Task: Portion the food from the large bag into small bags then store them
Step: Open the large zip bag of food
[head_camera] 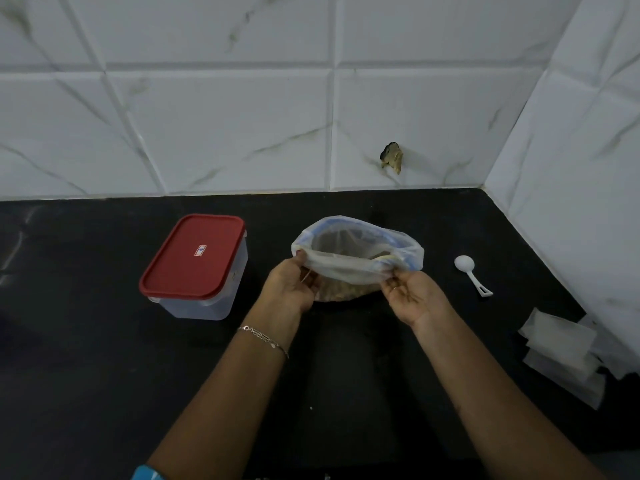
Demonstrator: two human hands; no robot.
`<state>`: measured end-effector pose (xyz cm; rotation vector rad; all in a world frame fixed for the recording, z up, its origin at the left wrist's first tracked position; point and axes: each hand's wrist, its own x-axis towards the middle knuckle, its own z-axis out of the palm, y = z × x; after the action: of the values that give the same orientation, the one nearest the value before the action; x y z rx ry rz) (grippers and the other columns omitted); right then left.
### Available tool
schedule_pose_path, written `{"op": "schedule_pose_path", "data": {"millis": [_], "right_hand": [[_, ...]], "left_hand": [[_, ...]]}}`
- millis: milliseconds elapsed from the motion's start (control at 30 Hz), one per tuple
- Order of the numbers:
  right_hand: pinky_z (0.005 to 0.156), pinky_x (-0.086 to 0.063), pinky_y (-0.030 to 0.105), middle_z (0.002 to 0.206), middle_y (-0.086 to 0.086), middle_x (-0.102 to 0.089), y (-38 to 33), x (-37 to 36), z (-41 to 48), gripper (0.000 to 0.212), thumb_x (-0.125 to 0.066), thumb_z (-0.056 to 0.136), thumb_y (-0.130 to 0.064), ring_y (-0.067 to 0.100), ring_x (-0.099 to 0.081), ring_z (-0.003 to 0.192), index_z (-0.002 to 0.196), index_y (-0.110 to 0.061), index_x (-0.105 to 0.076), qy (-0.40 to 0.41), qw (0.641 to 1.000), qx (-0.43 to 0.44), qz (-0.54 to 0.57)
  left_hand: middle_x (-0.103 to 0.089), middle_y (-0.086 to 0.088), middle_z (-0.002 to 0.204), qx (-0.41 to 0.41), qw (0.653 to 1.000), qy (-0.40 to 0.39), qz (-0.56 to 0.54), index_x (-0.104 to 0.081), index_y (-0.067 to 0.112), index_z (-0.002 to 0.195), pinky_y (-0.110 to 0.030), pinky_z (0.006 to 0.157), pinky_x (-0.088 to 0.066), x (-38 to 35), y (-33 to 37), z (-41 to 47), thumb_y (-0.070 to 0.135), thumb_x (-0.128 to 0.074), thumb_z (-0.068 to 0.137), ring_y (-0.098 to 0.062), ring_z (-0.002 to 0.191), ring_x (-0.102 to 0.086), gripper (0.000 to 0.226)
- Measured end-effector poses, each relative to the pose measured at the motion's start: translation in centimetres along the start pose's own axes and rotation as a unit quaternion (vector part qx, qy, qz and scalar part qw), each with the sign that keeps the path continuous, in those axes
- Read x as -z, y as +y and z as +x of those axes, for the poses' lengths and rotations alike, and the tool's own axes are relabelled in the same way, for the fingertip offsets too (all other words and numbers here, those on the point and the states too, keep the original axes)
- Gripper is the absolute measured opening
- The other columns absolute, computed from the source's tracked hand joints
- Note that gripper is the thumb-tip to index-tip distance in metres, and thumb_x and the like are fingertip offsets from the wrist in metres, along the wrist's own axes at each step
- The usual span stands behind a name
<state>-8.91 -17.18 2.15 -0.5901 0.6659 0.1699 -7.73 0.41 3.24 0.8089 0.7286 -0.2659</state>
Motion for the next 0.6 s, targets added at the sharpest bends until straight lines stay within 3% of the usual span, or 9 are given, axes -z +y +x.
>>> {"op": "schedule_pose_path", "data": {"millis": [67, 200, 233, 300, 367, 433, 500, 533, 600], "right_hand": [[0.091, -0.054, 0.035, 0.115, 0.024, -0.062, -0.3, -0.3, 0.1, 0.035, -0.048, 0.094, 0.006, 0.027, -0.065, 0.103, 0.127, -0.003, -0.053, -0.008, 1.0, 0.0, 0.015], [0.054, -0.057, 0.028, 0.115, 0.024, -0.061, -0.6, -1.3, 0.8, 0.037, -0.043, 0.095, 0.004, 0.024, -0.064, 0.087, 0.131, -0.001, -0.052, -0.001, 1.0, 0.012, 0.011], [0.057, -0.058, 0.029, 0.113, 0.022, -0.062, -0.4, -1.5, 1.1, 0.036, -0.043, 0.096, 0.001, 0.024, -0.063, 0.086, 0.131, -0.002, -0.053, 0.005, 1.0, 0.016, 0.006], [0.079, -0.058, 0.039, 0.115, 0.021, -0.062, 0.2, -1.3, 1.6, 0.037, -0.042, 0.097, -0.004, 0.03, -0.064, 0.097, 0.132, -0.006, -0.053, 0.018, 1.0, 0.021, -0.006], [0.094, -0.05, 0.054, 0.122, 0.025, -0.06, 0.9, -1.0, 1.7, 0.04, -0.036, 0.096, -0.012, 0.039, -0.061, 0.109, 0.133, -0.007, -0.052, 0.012, 1.0, 0.01, -0.008], [0.097, -0.047, 0.057, 0.123, 0.026, -0.059, 1.5, -0.6, 1.5, 0.045, -0.035, 0.092, -0.023, 0.043, -0.058, 0.113, 0.129, -0.006, -0.054, 0.003, 1.0, -0.004, -0.004], [0.095, -0.049, 0.054, 0.12, 0.024, -0.061, 1.9, -0.3, 1.4, 0.045, -0.041, 0.092, -0.036, 0.039, -0.061, 0.11, 0.123, -0.008, -0.056, -0.004, 1.0, -0.005, -0.015], [0.092, -0.051, 0.052, 0.116, 0.022, -0.064, 2.1, -0.1, 1.3, 0.044, -0.043, 0.094, -0.04, 0.036, -0.064, 0.105, 0.122, -0.009, -0.057, -0.012, 1.0, -0.002, -0.028], [0.078, -0.057, 0.046, 0.091, 0.014, -0.072, 2.3, 0.4, 1.3, 0.035, -0.043, 0.1, -0.039, 0.025, -0.071, 0.079, 0.115, -0.011, -0.058, -0.022, 0.998, 0.003, -0.058]], "left_hand": [[-0.063, -0.013, 0.095, -0.01, 1.0, -0.01, -0.027, -0.056, 0.008, 0.129, -0.036, 0.065, -0.051, -0.3, 0.7, 0.3, 0.017, -0.051, 0.099, -0.024, 0.089, -0.063, 0.032], [-0.063, -0.018, 0.101, 0.0, 0.998, -0.019, -0.061, -0.057, 0.003, 0.122, -0.041, 0.085, -0.05, -0.6, 1.8, 1.2, 0.01, -0.039, 0.103, -0.027, 0.113, -0.06, 0.027], [-0.063, -0.019, 0.103, 0.004, 0.998, -0.019, -0.059, -0.056, 0.003, 0.124, -0.042, 0.081, -0.05, -0.7, 1.7, 1.2, 0.009, -0.037, 0.103, -0.027, 0.111, -0.061, 0.029], [-0.062, -0.021, 0.11, 0.024, 0.999, -0.011, -0.039, -0.054, 0.003, 0.127, -0.047, 0.075, -0.05, -0.7, 0.9, 1.4, 0.008, -0.033, 0.103, -0.032, 0.106, -0.062, 0.033], [-0.059, -0.024, 0.118, 0.042, 0.999, -0.011, -0.018, -0.054, 0.005, 0.124, -0.057, 0.081, -0.049, -0.4, 0.0, 1.8, 0.011, -0.027, 0.102, -0.04, 0.105, -0.06, 0.035], [-0.059, -0.026, 0.116, 0.048, 0.999, 0.002, -0.016, -0.056, 0.005, 0.114, -0.063, 0.088, -0.047, 0.1, -0.6, 2.6, 0.012, -0.025, 0.101, -0.042, 0.109, -0.059, 0.035], [-0.063, -0.018, 0.082, 0.044, 0.998, 0.019, -0.043, -0.056, 0.005, 0.093, -0.046, 0.066, -0.057, 0.5, -1.1, 3.6, 0.01, -0.025, 0.099, -0.027, 0.075, -0.067, 0.033], [-0.055, -0.01, 0.061, 0.042, 0.997, 0.027, -0.058, -0.054, 0.007, 0.085, -0.031, 0.047, -0.052, 0.7, -1.3, 4.2, 0.01, -0.025, 0.099, -0.017, 0.048, -0.057, 0.033], [-0.042, -0.001, 0.05, 0.054, 0.995, 0.043, -0.068, -0.052, 0.009, 0.082, -0.019, 0.037, -0.039, 1.1, -1.7, 4.8, 0.015, -0.027, 0.1, -0.009, 0.03, -0.034, 0.032]]}}
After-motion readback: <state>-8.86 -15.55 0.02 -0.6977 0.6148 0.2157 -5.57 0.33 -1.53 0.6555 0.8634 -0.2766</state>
